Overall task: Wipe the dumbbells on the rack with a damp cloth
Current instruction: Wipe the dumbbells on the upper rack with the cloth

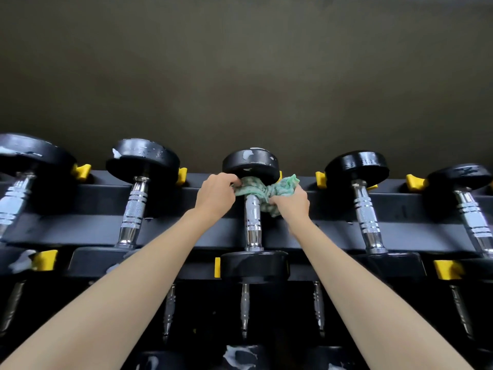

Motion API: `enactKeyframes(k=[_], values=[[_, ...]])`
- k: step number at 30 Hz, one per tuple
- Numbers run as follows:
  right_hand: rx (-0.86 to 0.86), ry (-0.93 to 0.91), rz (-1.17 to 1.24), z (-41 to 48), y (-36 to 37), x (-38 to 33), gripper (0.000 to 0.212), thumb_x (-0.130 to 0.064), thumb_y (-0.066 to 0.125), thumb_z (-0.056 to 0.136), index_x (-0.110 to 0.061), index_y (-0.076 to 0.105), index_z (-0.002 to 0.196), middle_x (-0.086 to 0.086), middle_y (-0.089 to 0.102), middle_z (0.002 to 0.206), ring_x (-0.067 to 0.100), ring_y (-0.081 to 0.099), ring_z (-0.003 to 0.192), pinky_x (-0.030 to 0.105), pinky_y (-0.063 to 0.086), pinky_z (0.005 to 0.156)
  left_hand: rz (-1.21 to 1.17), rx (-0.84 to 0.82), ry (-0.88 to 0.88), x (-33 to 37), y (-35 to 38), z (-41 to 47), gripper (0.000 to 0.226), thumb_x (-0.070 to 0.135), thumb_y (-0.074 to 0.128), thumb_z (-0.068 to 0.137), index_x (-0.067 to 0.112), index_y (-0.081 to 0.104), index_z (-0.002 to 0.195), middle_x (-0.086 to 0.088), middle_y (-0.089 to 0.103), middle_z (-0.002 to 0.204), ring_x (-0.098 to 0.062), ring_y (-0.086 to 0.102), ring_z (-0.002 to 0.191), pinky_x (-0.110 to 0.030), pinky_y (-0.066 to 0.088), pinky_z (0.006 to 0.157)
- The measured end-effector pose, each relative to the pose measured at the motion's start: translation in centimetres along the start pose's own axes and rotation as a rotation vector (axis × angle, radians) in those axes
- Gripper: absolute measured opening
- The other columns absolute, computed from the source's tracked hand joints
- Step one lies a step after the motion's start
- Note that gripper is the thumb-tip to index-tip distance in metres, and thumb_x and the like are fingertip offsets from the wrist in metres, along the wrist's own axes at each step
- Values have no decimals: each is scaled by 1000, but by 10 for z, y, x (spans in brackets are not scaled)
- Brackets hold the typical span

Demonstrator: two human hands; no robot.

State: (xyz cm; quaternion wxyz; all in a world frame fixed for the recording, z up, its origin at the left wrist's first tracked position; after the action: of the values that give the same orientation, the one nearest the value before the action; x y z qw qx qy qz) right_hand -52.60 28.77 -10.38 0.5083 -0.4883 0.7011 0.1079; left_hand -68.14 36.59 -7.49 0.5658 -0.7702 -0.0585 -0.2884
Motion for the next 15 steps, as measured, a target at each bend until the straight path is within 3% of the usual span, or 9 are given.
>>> enactKeyframes(k=[2, 5, 7, 11, 15], values=[[-55, 86, 31, 5, 0, 6, 29, 2, 68, 68, -15, 60, 90, 11, 66, 97, 28, 64, 89, 27, 56, 68, 45, -72, -15, 1, 4, -4, 35, 3, 44, 88, 22, 67, 106, -13, 63, 110, -37, 57, 98, -39, 50, 80], [-120, 165, 36, 5, -1, 12, 26, 2, 68, 59, -14, 60, 77, 16, 68, 96, 35, 64, 96, 45, 56, 82, 71, -158, -26, 1, 9, -14, 35, -1, 42, 86, 22, 65, 100, -13, 61, 106, -36, 56, 82, -41, 54, 73], [-154, 191, 28, 3, -3, 12, 26, 2, 68, 56, -12, 60, 77, 18, 67, 96, 36, 65, 94, 45, 56, 80, 90, -205, -19, 2, 11, -20, 35, -3, 40, 83, 21, 63, 94, -12, 61, 101, -35, 55, 81, -42, 55, 72], [-191, 237, 34, -4, -6, 14, 25, 4, 66, 62, -8, 57, 83, 16, 64, 93, 27, 63, 76, 28, 48, 53, 94, -326, -12, 2, 10, -31, 35, -7, 35, 79, 19, 58, 87, -12, 59, 95, -35, 62, 74, -38, 57, 65], [-224, 287, 53, -7, -6, 24, 34, 3, 65, 63, -4, 58, 95, 19, 62, 94, 31, 64, 82, 32, 50, 58, 87, -437, -28, 2, 10, -40, 37, -11, 34, 79, 16, 57, 89, -9, 52, 92, -38, 64, 84, -37, 58, 63]])
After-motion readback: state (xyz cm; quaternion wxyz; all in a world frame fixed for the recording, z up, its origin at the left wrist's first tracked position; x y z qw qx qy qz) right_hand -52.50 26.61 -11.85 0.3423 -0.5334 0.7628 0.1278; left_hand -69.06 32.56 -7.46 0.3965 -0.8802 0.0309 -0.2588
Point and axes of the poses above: each hand's wrist, its own z-axis towards the middle knuckle, its own y-axis out of the palm, x = y × z, the point moved 4 cm from there along z, towards the middle knuckle
